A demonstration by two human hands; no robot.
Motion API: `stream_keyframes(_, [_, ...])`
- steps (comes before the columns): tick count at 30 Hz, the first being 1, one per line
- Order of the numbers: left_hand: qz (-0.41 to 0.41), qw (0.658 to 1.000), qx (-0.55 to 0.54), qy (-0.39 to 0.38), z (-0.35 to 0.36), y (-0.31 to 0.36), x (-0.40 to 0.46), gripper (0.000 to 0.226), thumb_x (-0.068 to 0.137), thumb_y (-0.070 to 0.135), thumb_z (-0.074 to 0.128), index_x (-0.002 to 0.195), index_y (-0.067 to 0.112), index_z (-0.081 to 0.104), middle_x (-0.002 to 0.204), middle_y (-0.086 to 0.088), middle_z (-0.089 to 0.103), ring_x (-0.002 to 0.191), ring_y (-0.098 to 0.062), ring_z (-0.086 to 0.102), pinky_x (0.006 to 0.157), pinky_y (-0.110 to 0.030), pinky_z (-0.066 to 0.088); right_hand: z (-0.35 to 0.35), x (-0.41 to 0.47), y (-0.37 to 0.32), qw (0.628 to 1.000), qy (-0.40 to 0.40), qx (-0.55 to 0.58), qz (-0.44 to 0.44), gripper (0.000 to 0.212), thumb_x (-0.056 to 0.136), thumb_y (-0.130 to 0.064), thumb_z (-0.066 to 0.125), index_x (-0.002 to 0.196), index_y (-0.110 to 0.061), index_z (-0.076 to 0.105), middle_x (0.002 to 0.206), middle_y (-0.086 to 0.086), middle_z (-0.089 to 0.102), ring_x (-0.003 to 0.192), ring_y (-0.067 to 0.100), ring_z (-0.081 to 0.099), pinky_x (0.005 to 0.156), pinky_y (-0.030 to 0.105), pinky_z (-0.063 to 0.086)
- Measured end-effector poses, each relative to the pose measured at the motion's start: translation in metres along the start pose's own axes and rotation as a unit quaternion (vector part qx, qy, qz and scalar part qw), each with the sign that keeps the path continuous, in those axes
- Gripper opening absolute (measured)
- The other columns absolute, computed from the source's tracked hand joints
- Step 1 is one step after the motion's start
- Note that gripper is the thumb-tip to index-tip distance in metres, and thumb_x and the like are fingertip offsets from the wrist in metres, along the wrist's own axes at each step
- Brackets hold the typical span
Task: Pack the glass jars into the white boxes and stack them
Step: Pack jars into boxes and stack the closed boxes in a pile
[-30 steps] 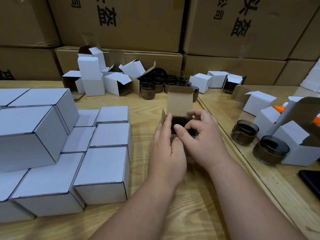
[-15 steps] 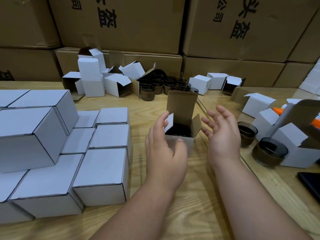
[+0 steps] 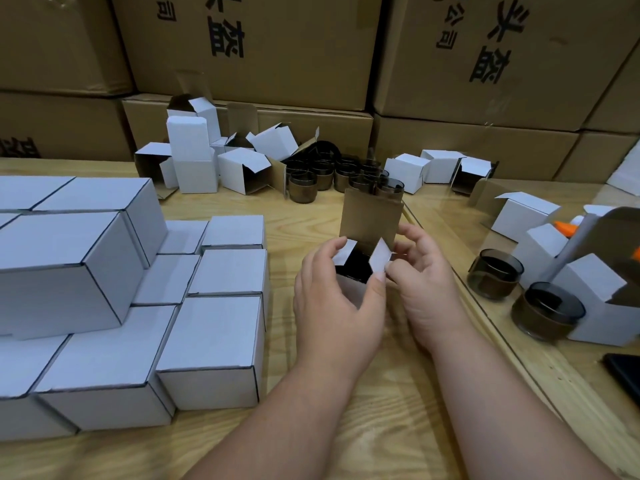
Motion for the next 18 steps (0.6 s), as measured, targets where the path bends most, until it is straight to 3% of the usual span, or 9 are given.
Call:
stream_keyframes(2, [-0.006, 1.0, -0.006, -0.004, 0.0, 0.0, 0.001, 0.054, 0.083, 0.048, 0.061, 0.134, 0.042, 0.044, 0.131, 0.027, 0.046, 0.13, 0.001, 0.039, 0.113, -0.036, 0.038, 0.001, -0.001, -0.003, 0.999, -0.001, -0.021, -0.032, 0.043, 0.075, -0.005, 0.059, 0.111, -0.027, 0.067, 0.105, 0.002, 0.072, 0.099, 0.029, 0.069, 0.081, 0.04, 0.06])
stream_keyframes(5, [-0.018, 0.999, -0.024, -0.02, 0.001, 0.0, 0.003, 0.051, 0.082, 0.044, 0.058, 0.129, 0.05, 0.037, 0.127, 0.04, 0.041, 0.129, 0.007, 0.039, 0.113, -0.032, 0.039, 0.005, -0.003, -0.01, 0.997, -0.016, -0.021, -0.074, 0.025, 0.081, -0.029, 0.068, 0.106, -0.022, 0.067, 0.094, -0.013, 0.073, 0.09, 0.008, 0.068, 0.077, 0.022, 0.054])
stream_keyframes(9, [-0.029, 0.997, -0.061, -0.031, 0.002, -0.001, 0.004, 0.046, 0.083, 0.036, 0.058, 0.126, 0.043, 0.043, 0.127, 0.031, 0.051, 0.129, -0.002, 0.047, 0.109, -0.037, 0.044, 0.007, -0.009, -0.019, 0.993, 0.006, -0.041, -0.108, 0.039, 0.076, -0.056, 0.066, 0.093, -0.021, 0.066, 0.09, -0.018, 0.071, 0.082, -0.003, 0.064, 0.071, 0.012, 0.05])
stream_keyframes(11, [-0.033, 0.995, -0.093, -0.033, 0.002, 0.0, 0.004, 0.045, 0.085, 0.032, 0.06, 0.128, 0.042, 0.049, 0.123, 0.021, 0.06, 0.124, -0.01, 0.054, 0.103, -0.043, 0.049, 0.011, -0.011, -0.02, 0.991, 0.012, -0.066, -0.112, 0.039, 0.073, -0.059, 0.068, 0.088, -0.023, 0.066, 0.1, -0.011, 0.07, 0.09, 0.001, 0.066, 0.073, 0.013, 0.05])
stream_keyframes(13, [-0.038, 0.992, -0.115, -0.026, 0.001, 0.002, 0.003, 0.047, 0.086, 0.034, 0.062, 0.123, 0.056, 0.043, 0.122, 0.022, 0.059, 0.123, -0.01, 0.056, 0.102, -0.043, 0.05, 0.012, -0.012, -0.019, 0.991, 0.025, -0.08, -0.101, 0.038, 0.069, -0.058, 0.071, 0.087, -0.024, 0.066, 0.106, -0.005, 0.068, 0.095, 0.011, 0.068, 0.075, 0.018, 0.051])
stream_keyframes(16, [-0.054, 0.991, -0.124, -0.015, 0.001, 0.001, 0.0, 0.06, 0.085, 0.041, 0.064, 0.135, 0.048, 0.031, 0.142, 0.011, 0.047, 0.134, -0.011, 0.048, 0.11, -0.041, 0.045, 0.011, -0.012, -0.018, 0.987, 0.04, -0.113, -0.108, 0.029, 0.072, -0.048, 0.075, 0.086, -0.024, 0.067, 0.105, -0.008, 0.068, 0.098, 0.012, 0.069, 0.078, 0.023, 0.052])
stream_keyframes(18, [-0.063, 0.989, -0.134, -0.021, 0.002, 0.0, 0.0, 0.064, 0.085, 0.041, 0.061, 0.134, 0.057, 0.022, 0.149, 0.007, 0.04, 0.138, -0.012, 0.045, 0.114, -0.042, 0.042, 0.01, -0.013, -0.018, 0.982, 0.046, -0.138, -0.122, 0.018, 0.077, -0.037, 0.075, 0.089, -0.024, 0.068, 0.107, -0.005, 0.069, 0.101, 0.014, 0.068, 0.081, 0.032, 0.054])
Point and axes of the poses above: each hand's wrist, its own x-axis towards the middle knuckle, its own z-axis out of the palm, y = z × x, the point moved 5 cm from there along x, towards the middle knuckle
